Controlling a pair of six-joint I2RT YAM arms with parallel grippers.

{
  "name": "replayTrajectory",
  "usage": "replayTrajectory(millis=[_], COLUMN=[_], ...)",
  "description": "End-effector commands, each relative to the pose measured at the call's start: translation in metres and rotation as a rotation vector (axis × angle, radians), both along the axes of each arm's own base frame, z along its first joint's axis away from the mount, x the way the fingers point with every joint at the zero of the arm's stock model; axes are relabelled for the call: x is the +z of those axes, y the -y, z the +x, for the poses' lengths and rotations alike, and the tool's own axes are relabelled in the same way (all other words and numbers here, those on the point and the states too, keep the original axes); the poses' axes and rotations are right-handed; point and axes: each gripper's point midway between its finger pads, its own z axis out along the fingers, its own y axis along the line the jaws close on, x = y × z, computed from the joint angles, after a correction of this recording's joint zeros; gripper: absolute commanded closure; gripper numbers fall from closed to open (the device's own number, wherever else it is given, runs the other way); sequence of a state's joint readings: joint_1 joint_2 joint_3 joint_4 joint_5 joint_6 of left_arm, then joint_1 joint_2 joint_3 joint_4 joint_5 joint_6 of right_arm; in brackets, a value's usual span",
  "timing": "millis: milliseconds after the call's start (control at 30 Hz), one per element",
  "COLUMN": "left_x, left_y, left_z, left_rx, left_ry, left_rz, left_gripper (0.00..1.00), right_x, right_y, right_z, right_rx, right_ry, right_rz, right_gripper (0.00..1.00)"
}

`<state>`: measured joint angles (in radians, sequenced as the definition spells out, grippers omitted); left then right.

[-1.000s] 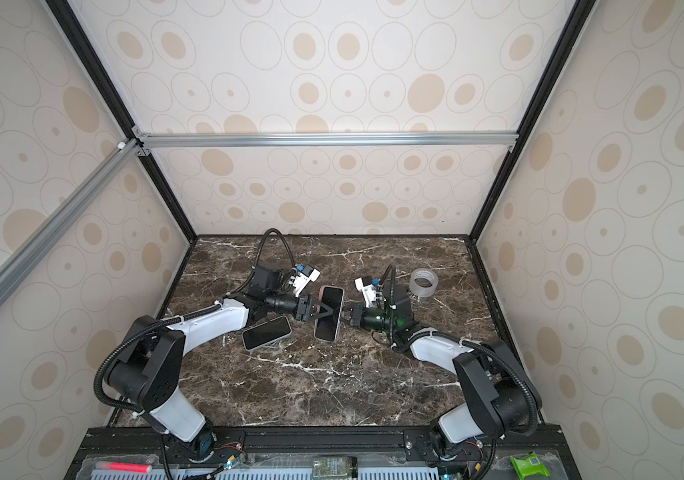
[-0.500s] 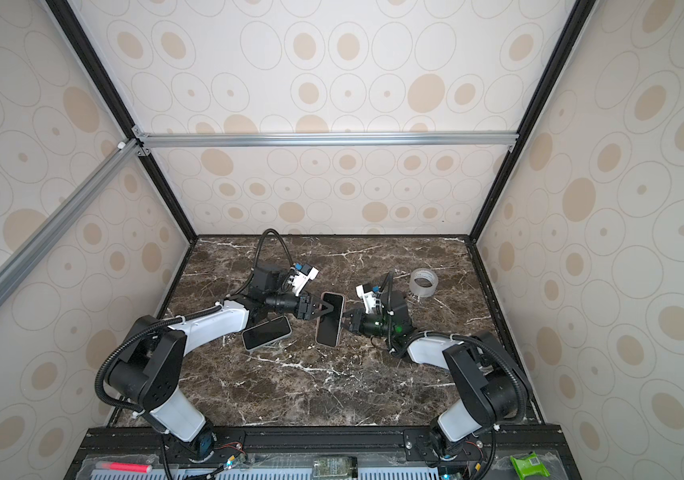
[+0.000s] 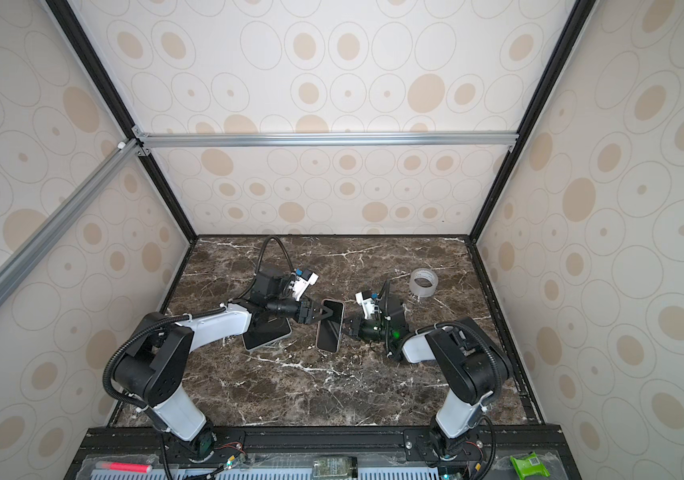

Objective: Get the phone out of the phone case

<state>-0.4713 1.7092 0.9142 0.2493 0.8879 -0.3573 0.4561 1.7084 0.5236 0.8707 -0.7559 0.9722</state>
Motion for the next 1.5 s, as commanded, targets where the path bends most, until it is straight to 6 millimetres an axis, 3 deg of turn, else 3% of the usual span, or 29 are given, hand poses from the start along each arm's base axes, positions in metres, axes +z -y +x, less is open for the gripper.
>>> replayTrajectory(millis=[0,233,500,700,967,1033,1133,1167,1300,1467], left_x=[-0.001,-0.019,-0.045,-0.052,-0.045,-0.043,-0.036,-0.034,-0.022,-0.023], left_y=[0.004,0.004,-0.009,-0.009,-0.015,-0.019,-0.020,-0.018,0.000,0.017], left_z=[-0.001,0.000,0.008,0.011,0.019,0.023,0.025,0.024,0.015,0.011], left_rx=[-0.013,-0.007,0.064,0.074,0.136,0.181,0.269,0.293,0.356,0.409], left_ry=[0.013,-0.014,-0.020,-0.025,-0.011,0.001,0.051,0.072,0.097,0.055], left_rz=[-0.023,0.002,0.118,0.120,0.165,0.215,0.312,0.340,0.391,0.449], left_gripper=[0.36,0.36,0.35,0.35,0.32,0.27,0.08,0.01,0.01,0.01], right_x=[0.009,0.005,-0.008,-0.012,-0.020,-0.021,-0.018,-0.017,-0.015,-0.012], right_y=[0.000,0.001,0.008,0.013,0.020,0.023,0.027,0.029,0.035,0.036], right_z=[0.005,0.005,-0.002,-0.002,0.000,0.000,0.002,0.002,0.004,0.005], right_rx=[-0.009,-0.006,0.005,-0.004,-0.035,-0.053,-0.078,-0.087,-0.137,-0.152], right_ry=[0.030,0.023,0.003,-0.011,-0.053,-0.058,-0.059,-0.061,-0.075,-0.087], right_rz=[0.064,0.086,-0.003,-0.007,-0.051,-0.071,-0.105,-0.112,-0.149,-0.176], right_gripper=[1.00,1.00,1.00,1.00,1.00,1.00,1.00,1.00,1.00,1.00])
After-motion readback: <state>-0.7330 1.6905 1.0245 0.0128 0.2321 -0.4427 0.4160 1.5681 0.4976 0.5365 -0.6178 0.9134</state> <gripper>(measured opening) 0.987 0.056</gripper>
